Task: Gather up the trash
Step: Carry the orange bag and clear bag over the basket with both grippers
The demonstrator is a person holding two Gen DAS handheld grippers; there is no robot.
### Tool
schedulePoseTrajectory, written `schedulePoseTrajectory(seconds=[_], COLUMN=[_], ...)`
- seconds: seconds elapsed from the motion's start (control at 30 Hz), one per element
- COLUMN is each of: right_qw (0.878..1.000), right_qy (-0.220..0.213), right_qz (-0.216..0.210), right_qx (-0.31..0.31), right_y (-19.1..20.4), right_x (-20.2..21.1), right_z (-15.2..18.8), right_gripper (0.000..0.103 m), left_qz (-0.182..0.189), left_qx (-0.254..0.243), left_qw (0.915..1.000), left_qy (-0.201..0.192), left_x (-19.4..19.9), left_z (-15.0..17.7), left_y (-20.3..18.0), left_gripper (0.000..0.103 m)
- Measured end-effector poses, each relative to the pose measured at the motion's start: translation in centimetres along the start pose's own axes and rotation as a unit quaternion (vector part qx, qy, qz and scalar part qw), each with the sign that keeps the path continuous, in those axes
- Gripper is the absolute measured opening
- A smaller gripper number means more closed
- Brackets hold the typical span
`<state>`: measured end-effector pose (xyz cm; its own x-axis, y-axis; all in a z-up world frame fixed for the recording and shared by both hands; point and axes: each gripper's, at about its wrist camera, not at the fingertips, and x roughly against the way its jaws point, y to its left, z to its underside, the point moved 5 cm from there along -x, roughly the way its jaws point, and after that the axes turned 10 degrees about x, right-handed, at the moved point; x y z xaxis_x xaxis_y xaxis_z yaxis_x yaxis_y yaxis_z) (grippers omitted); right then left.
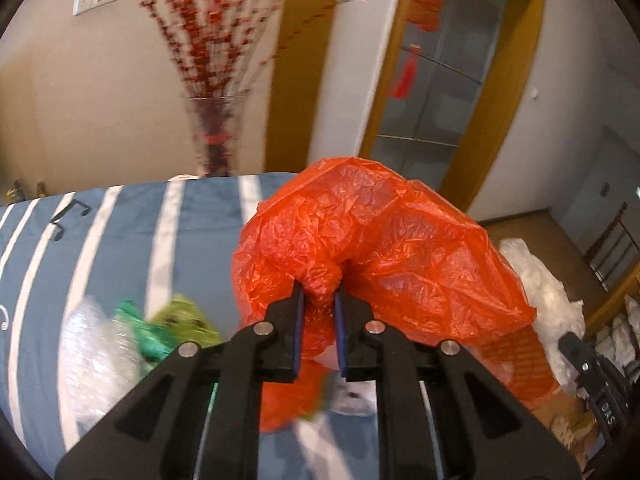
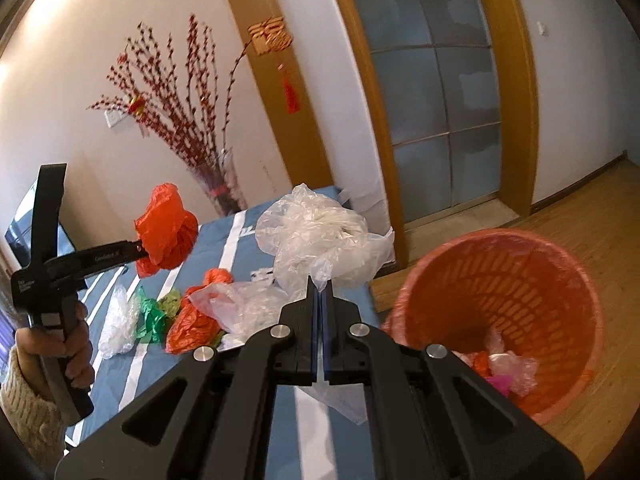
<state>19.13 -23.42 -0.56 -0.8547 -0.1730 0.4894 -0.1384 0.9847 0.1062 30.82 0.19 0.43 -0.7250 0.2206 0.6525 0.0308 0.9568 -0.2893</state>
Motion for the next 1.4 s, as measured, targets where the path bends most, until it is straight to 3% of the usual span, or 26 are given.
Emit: schedulePoseTrajectory(seconds=[0.43,0.77,1.4], right_qw=[0.996,0.991,0.985], right_qy=[-0.033,-0.04,-0.029], right_qz=[0.076,0.109,0.129], right_qx=[-0.031,-0.061,-0.11], right_y=[-6.5,-10.8,-16.3], right_x=[5.1,6.6,4.7], right_z=[0.4,1.2,2.8], right_gripper=[0.002,0.002,0.002], left_qz=[0.082,0.119,0.135], left_qx=[-0.054,-0.084,-0.097], left_qw=[0.9944,0.9867,0.9776], left_qy=[0.039,0.073,0.129], left_x=[-0.9,-3.0,-8.9], left_z=[4.9,8.3,11.5], left_y=[-11.5,-18.4,-23.2], left_gripper=[0.014,0.014,0.016])
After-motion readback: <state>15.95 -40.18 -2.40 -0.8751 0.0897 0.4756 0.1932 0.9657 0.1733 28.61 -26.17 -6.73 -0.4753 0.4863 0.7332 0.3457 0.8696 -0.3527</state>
